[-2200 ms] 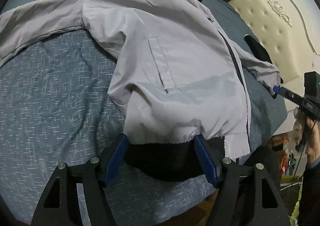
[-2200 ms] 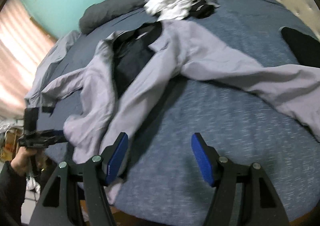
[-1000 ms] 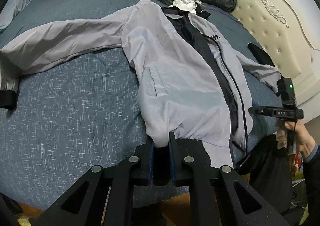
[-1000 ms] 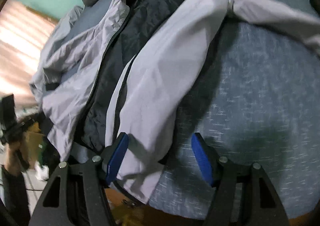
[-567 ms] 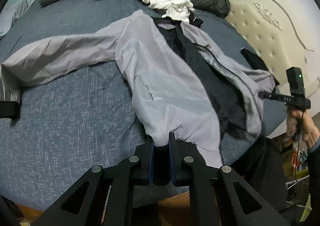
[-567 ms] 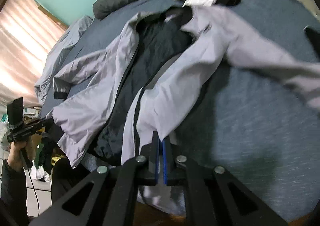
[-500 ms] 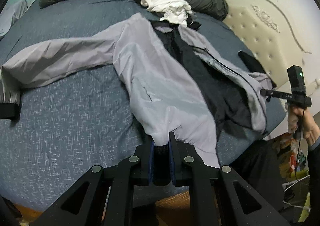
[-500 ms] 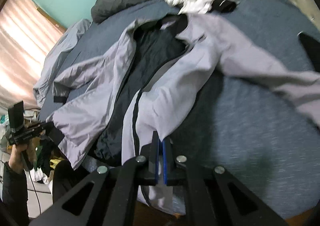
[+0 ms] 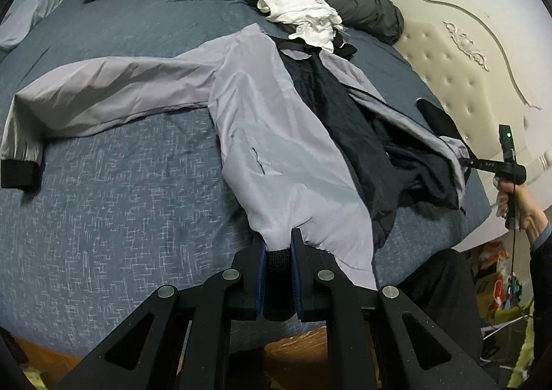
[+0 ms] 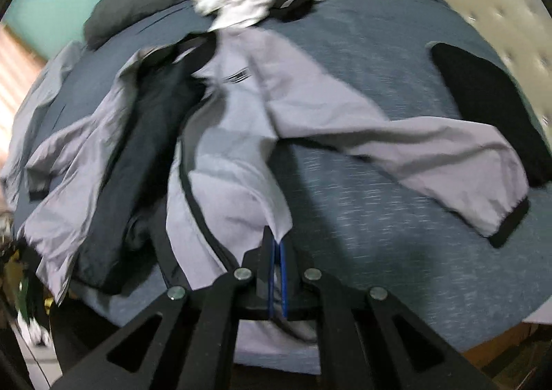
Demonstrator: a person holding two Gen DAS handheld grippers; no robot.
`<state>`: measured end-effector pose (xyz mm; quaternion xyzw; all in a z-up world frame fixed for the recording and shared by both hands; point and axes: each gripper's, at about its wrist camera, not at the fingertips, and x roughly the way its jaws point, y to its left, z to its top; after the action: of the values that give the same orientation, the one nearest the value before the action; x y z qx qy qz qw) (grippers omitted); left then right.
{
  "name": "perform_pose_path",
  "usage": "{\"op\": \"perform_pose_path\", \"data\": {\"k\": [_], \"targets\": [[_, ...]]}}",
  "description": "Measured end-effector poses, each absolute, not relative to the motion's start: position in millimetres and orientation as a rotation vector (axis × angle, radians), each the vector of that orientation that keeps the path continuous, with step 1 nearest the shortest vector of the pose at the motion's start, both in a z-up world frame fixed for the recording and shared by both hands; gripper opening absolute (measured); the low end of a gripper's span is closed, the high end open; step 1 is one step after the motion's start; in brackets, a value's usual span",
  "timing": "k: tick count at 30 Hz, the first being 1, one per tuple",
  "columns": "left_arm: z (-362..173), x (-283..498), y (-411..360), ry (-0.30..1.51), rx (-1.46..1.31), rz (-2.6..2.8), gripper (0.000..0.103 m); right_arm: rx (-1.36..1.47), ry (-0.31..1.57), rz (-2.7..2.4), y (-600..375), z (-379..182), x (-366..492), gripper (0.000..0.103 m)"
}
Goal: Fold clothes
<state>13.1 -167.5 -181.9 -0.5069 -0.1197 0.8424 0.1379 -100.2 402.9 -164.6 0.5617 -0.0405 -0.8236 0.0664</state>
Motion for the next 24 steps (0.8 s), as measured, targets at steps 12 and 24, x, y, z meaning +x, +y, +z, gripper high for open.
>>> {"op": "perform_pose_path", "data": {"k": [12, 24], "targets": [[-207.0, -2.9, -166.1, -0.372, -1.529, 2.442, 0.013, 1.676, -0.173, -2.641, 465.3, -182.0, -104.8, 0.004], [-205.0, -10.4, -158.9, -0.37, -1.509, 2.441, 0.014, 1.453, -0.218, -2.498, 482.3, -186.9, -62.1, 0.058]]}}
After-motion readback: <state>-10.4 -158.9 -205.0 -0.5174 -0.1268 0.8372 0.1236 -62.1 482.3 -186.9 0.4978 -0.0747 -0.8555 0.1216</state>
